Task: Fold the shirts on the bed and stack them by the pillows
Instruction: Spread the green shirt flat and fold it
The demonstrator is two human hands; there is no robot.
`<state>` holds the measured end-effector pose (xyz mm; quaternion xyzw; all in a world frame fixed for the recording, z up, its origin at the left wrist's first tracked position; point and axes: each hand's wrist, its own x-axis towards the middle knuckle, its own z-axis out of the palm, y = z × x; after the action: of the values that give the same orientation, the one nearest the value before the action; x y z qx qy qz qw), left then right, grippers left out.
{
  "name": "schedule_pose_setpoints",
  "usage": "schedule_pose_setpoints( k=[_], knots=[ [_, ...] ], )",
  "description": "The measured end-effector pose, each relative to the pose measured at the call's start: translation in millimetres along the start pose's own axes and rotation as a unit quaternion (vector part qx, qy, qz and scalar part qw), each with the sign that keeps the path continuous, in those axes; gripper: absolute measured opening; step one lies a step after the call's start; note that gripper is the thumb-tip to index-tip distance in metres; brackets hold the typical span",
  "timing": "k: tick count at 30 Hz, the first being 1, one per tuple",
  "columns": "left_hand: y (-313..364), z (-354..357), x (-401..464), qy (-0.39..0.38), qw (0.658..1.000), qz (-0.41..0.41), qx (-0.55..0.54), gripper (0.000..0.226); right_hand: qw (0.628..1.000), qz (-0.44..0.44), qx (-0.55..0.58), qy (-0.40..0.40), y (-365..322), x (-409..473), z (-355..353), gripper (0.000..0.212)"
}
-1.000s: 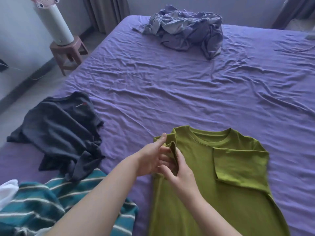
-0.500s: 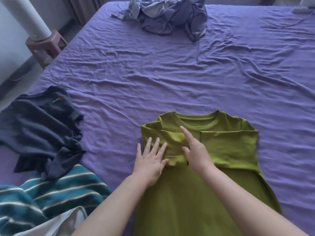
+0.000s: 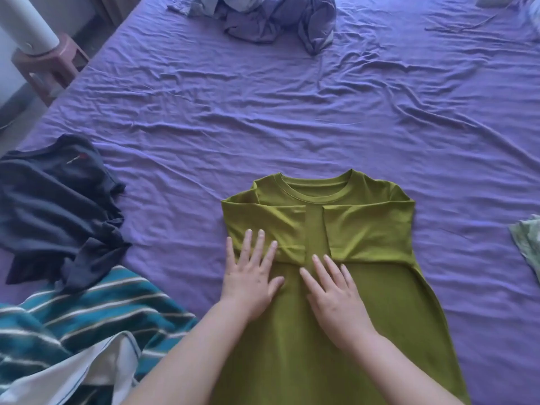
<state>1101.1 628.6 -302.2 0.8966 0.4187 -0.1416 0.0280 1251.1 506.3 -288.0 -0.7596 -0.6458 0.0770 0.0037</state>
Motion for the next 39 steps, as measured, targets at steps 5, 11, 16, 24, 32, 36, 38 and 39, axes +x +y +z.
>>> schedule_pose_setpoints(
  k=[5,11,16,24,32,36,38,39],
  knots=[
    [50,15,-81,-0.038,0.992,0.115,-0.038,0.068,0.998,0.014,-0.003,-0.054,13,-88,5,0.050],
    [107,33,-177,-0.076,0.982,0.165,-0.059,0.067,0.996,-0.038,0.017,-0.082,25,-184,5,0.058],
    [141,22,-248,-0.124,0.975,0.179,-0.041,0.069,0.991,-0.063,0.068,-0.092,24,-255,6,0.066],
    [160,25,-304,-0.160,0.975,0.133,-0.079,0.057,0.986,-0.078,0.117,-0.094,25,-318,18,0.050],
    [166,44,-296,-0.034,0.979,0.081,-0.184,0.022,0.987,-0.034,0.154,-0.017,22,-313,25,0.026],
    [155,44,-287,-0.061,0.969,0.040,-0.234,0.020,0.977,-0.020,0.213,-0.007,27,-303,16,0.015],
    [149,33,-273,-0.056,0.955,-0.011,-0.290,0.019,0.967,0.035,0.253,-0.009,31,-288,5,0.008],
    [146,26,-264,-0.053,0.950,-0.036,-0.305,0.019,0.963,0.070,0.259,-0.025,32,-279,0,0.015]
  ],
)
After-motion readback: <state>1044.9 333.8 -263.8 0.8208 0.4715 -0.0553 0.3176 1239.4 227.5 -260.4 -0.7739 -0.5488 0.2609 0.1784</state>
